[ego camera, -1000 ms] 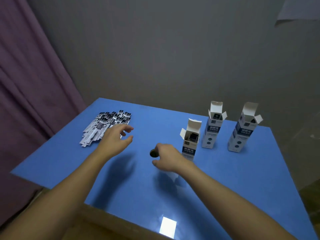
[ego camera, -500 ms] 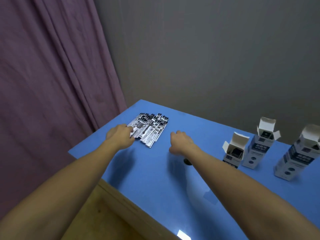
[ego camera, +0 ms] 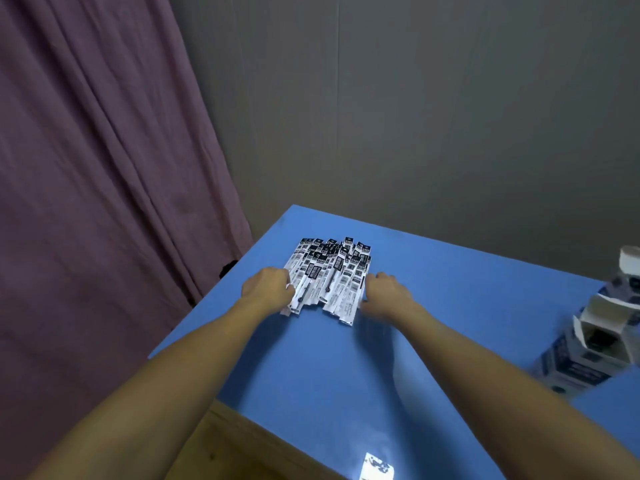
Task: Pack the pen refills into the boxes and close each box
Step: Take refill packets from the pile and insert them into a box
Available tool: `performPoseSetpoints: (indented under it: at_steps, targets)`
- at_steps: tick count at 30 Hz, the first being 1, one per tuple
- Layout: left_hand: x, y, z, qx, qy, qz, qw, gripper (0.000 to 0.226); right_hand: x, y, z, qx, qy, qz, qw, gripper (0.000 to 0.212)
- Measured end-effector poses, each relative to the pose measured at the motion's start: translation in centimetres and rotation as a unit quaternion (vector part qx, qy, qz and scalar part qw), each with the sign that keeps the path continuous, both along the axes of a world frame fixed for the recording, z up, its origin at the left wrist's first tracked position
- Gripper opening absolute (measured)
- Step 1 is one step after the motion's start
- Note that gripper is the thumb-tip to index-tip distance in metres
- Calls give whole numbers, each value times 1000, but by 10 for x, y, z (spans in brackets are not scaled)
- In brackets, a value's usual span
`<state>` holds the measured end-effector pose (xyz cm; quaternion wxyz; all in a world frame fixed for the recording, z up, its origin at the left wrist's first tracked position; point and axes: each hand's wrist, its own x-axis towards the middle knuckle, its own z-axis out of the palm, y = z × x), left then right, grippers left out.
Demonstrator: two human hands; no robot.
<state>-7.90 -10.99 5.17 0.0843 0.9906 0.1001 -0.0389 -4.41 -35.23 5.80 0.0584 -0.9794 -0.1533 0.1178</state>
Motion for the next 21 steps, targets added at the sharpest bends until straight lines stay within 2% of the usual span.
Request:
performPoseSetpoints:
  at_steps: [4, 9, 12, 17, 21]
  targets:
    - [25, 18, -10, -29, 6, 7, 1000, 31, 10, 24, -5, 11, -5, -42, 999, 38]
    - [59, 17, -24, -136, 1, 45, 990, 43, 19, 36, -12, 30, -10, -78, 996, 35]
    - [72, 8, -28, -157, 22, 48, 986, 55, 24, 32, -9, 30, -19, -84, 996, 37]
    - [75, -4, -31, -133, 65, 61, 987, 45, 33, 20, -1, 35, -20, -93, 995, 44]
    - [77, -5, -31, -129, 78, 73, 986, 33, 33, 16, -6, 39, -7, -92, 995, 41]
